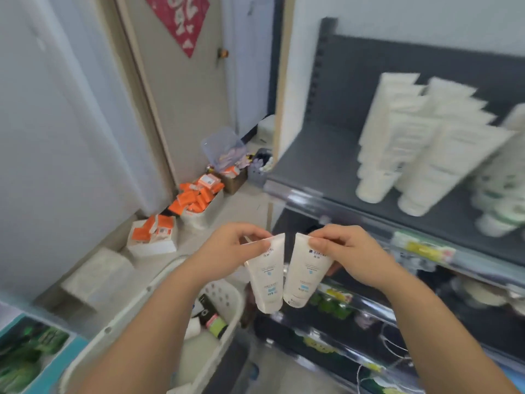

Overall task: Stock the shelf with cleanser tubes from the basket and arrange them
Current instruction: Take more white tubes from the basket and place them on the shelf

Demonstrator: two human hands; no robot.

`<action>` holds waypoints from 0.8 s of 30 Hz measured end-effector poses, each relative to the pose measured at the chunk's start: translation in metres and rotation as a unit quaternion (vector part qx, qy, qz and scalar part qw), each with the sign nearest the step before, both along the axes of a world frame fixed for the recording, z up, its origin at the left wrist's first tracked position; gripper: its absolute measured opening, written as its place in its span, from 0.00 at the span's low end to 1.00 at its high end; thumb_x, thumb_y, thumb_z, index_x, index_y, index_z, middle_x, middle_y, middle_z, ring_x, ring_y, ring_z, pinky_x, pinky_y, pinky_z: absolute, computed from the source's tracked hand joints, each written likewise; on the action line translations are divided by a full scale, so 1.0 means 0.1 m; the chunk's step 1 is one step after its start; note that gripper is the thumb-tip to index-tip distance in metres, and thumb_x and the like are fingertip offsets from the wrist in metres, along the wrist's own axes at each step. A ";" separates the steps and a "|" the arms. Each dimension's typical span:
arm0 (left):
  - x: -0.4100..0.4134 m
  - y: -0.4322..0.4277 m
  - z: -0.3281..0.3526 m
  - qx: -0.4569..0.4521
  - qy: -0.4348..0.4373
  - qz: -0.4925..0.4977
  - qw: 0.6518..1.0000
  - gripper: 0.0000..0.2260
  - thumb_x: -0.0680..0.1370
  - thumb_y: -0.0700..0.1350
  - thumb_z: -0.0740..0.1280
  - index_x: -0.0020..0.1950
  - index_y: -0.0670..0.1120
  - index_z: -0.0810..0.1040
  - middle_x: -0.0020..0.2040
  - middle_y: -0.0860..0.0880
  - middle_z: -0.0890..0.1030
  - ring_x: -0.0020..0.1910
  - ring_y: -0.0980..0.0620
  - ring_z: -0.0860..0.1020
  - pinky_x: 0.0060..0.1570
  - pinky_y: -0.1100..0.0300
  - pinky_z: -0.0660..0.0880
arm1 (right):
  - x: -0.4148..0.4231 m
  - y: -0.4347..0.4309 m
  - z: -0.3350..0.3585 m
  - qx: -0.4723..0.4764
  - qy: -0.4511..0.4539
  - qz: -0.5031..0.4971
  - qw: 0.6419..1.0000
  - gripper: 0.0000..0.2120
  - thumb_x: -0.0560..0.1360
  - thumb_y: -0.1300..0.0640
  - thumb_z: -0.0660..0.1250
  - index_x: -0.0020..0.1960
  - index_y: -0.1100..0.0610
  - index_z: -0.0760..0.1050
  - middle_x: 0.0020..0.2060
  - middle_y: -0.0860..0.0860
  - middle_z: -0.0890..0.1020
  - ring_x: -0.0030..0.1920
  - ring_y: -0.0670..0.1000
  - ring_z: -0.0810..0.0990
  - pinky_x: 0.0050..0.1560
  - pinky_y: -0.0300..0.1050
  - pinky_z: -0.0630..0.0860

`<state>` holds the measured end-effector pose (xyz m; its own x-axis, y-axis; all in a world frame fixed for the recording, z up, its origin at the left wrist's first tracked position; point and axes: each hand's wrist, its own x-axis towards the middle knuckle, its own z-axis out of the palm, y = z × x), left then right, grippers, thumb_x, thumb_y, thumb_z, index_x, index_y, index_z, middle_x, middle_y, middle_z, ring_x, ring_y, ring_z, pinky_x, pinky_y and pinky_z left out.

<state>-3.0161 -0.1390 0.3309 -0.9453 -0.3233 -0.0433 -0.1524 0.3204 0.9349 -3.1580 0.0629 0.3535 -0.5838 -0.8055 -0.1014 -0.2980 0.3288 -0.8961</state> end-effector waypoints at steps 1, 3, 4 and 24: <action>-0.14 0.19 0.08 -0.005 0.006 -0.026 1.000 0.07 0.76 0.42 0.71 0.45 0.55 0.85 0.40 0.53 0.83 0.39 0.55 0.79 0.40 0.61 0.75 | -0.06 0.23 0.08 -0.005 0.006 -0.011 1.000 0.07 0.78 0.57 0.67 0.49 0.51 0.84 0.42 0.46 0.84 0.43 0.53 0.84 0.41 0.58 0.82; -0.40 0.59 0.21 -0.013 0.019 -0.070 0.997 0.06 0.76 0.41 0.72 0.47 0.52 0.84 0.37 0.52 0.83 0.35 0.56 0.78 0.35 0.62 0.74 | -0.17 0.72 0.20 -0.014 0.011 -0.034 0.999 0.07 0.78 0.58 0.67 0.48 0.53 0.84 0.42 0.48 0.84 0.44 0.58 0.83 0.41 0.62 0.81; -0.53 0.80 0.27 -0.012 0.026 -0.084 0.996 0.05 0.75 0.40 0.72 0.48 0.50 0.84 0.36 0.52 0.82 0.33 0.58 0.77 0.33 0.63 0.74 | -0.23 0.97 0.26 -0.018 0.012 -0.046 0.999 0.07 0.77 0.58 0.67 0.48 0.53 0.84 0.42 0.50 0.85 0.44 0.62 0.83 0.41 0.64 0.80; -2.20 4.23 1.28 -0.098 0.160 -0.177 0.966 0.02 0.74 0.46 0.73 0.43 0.53 0.82 0.39 0.57 0.82 0.34 0.56 0.78 0.38 0.59 0.77 | -1.20 4.44 1.24 -0.029 0.130 -0.210 0.969 0.07 0.77 0.54 0.67 0.45 0.51 0.84 0.39 0.46 0.84 0.39 0.46 0.83 0.37 0.41 0.79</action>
<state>-3.2359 0.2841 0.4584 -0.9528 0.0515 0.2992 0.2869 0.4750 0.8319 -3.2777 0.5069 0.4775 -0.8613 -0.4911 0.1305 -0.3662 0.4218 -0.8294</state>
